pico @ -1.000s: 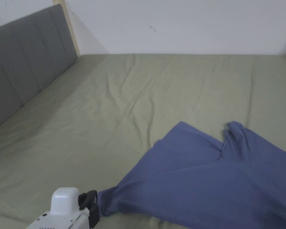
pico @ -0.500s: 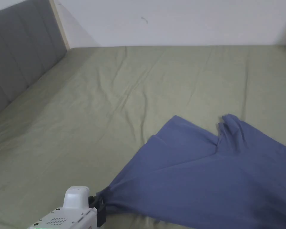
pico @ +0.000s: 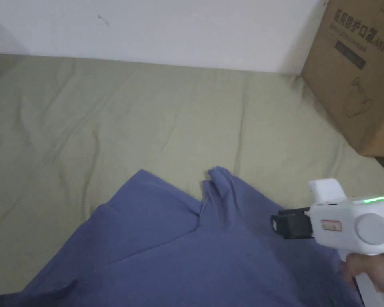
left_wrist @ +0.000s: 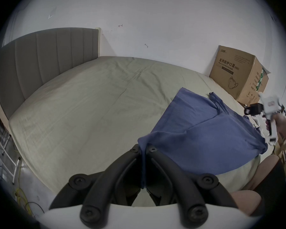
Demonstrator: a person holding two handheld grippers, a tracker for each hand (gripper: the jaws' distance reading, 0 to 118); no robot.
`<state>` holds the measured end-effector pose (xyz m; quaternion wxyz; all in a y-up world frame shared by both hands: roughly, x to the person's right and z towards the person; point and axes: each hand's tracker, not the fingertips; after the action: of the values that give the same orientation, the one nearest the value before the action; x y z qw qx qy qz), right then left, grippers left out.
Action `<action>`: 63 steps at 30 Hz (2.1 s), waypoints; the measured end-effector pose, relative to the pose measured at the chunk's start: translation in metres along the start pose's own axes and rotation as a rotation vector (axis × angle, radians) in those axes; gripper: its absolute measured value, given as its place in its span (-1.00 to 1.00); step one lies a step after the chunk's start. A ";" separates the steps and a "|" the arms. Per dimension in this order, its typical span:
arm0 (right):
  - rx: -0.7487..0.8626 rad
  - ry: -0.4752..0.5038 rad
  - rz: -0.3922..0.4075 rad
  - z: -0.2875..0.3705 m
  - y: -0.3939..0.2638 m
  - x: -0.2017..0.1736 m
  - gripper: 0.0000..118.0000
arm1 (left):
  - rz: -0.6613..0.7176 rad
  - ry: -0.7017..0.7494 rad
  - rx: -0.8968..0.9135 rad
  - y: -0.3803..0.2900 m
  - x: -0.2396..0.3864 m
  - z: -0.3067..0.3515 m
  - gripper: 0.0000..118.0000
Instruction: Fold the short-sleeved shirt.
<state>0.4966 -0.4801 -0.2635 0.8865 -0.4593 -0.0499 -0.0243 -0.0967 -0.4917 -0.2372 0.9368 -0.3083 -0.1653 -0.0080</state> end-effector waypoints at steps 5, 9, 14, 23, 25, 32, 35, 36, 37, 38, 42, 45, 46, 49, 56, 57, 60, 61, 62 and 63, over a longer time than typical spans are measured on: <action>-0.061 -0.055 -0.005 -0.063 0.010 0.021 0.66 | -0.017 -0.007 -0.025 0.001 0.000 -0.007 -0.93; -0.049 0.019 -0.063 -0.049 0.001 0.024 0.50 | -0.002 -0.011 -0.047 -0.003 -0.003 -0.009 -0.93; 0.054 0.025 -0.055 -0.004 -0.014 0.016 -1.00 | -0.001 -0.028 -0.027 0.006 0.007 0.004 -0.93; 0.463 -0.021 -0.073 0.212 -0.031 -0.010 -1.00 | 0.013 -0.148 0.184 0.078 0.004 0.076 -0.93; 0.519 -0.040 -0.074 0.260 -0.029 -0.009 -1.00 | 0.015 -0.153 0.219 0.103 0.004 0.091 -0.93; 0.700 -0.107 -0.105 0.384 0.007 -0.008 -1.00 | 0.019 -0.201 0.346 0.220 0.018 0.138 -0.93; 0.754 -0.174 -0.057 0.404 0.033 -0.004 -1.00 | -0.042 -0.186 0.404 0.265 0.030 0.146 -0.93; 0.768 -0.196 -0.048 0.408 0.042 -0.004 -1.00 | -0.051 -0.182 0.415 0.278 0.034 0.148 -0.93; 0.771 -0.190 -0.053 0.410 0.054 -0.002 -1.00 | -0.057 -0.179 0.430 0.293 0.036 0.147 -0.93; 0.781 -0.190 -0.056 0.411 0.067 0.001 -1.00 | -0.066 -0.173 0.445 0.308 0.038 0.143 -0.93; 0.812 -0.225 -0.046 0.393 0.130 0.018 -1.00 | -0.099 -0.135 0.438 0.367 0.043 0.108 -0.93; 0.822 -0.256 -0.032 0.369 0.179 0.025 -1.00 | -0.132 -0.071 0.441 0.409 0.049 0.078 -0.93; 0.826 -0.259 -0.030 0.362 0.196 0.027 -1.00 | -0.148 -0.045 0.446 0.425 0.049 0.063 -0.93; 0.863 -0.289 -0.018 0.347 0.247 0.030 -1.00 | -0.157 0.000 0.487 0.467 0.054 0.039 -0.93; 0.948 -0.314 -0.014 0.339 0.351 0.043 -1.00 | -0.147 0.074 0.584 0.547 0.065 -0.006 -0.93; 0.955 -0.313 -0.018 0.339 0.363 0.045 -1.00 | -0.139 0.078 0.597 0.555 0.066 -0.010 -0.93; 0.980 -0.325 -0.013 0.343 0.395 0.058 -1.00 | -0.141 0.091 0.625 0.576 0.072 -0.024 -0.93; 0.995 -0.314 -0.011 0.344 0.403 0.061 -1.00 | -0.154 0.105 0.651 0.580 0.075 -0.029 -0.93; 0.997 -0.316 -0.010 0.342 0.408 0.063 -1.00 | -0.175 0.132 0.666 0.583 0.078 -0.034 -0.93; 1.010 -0.324 -0.007 0.337 0.412 0.066 -1.00 | -0.187 0.132 0.673 0.584 0.080 -0.040 -0.93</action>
<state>0.5763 0.0330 -0.3981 0.9782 0.0272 -0.1932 0.0712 0.0597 -0.0350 -0.5786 0.9898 0.0353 -0.1251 -0.0591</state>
